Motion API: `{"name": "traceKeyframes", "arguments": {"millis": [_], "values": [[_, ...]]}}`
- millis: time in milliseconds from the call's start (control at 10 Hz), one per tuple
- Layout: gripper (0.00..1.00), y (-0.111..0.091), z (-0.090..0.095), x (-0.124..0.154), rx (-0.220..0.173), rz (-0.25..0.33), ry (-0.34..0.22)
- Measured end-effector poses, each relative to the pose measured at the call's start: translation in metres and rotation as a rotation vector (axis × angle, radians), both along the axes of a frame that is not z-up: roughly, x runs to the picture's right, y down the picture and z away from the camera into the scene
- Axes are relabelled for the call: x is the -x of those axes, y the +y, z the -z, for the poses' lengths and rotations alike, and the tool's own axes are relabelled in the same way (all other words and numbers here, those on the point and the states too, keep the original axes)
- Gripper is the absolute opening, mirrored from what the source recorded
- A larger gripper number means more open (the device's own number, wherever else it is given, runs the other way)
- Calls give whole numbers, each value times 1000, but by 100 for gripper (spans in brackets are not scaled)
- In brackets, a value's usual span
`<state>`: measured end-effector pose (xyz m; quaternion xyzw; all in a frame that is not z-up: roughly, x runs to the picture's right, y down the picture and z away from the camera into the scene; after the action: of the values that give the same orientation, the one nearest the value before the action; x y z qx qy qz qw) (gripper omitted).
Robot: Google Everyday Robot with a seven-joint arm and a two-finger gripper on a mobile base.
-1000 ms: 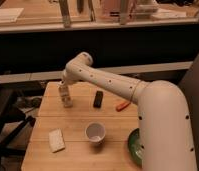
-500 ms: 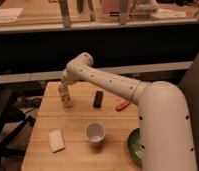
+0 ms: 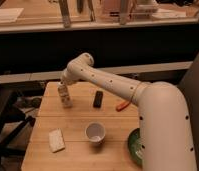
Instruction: Knock the bottle over
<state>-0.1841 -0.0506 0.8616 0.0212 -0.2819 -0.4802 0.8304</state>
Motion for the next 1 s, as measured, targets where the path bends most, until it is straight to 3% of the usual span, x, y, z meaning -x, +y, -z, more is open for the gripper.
{"name": "traceKeyframes", "arguments": {"millis": [1000], "values": [[0,11,8,9,11,72,-67]]}}
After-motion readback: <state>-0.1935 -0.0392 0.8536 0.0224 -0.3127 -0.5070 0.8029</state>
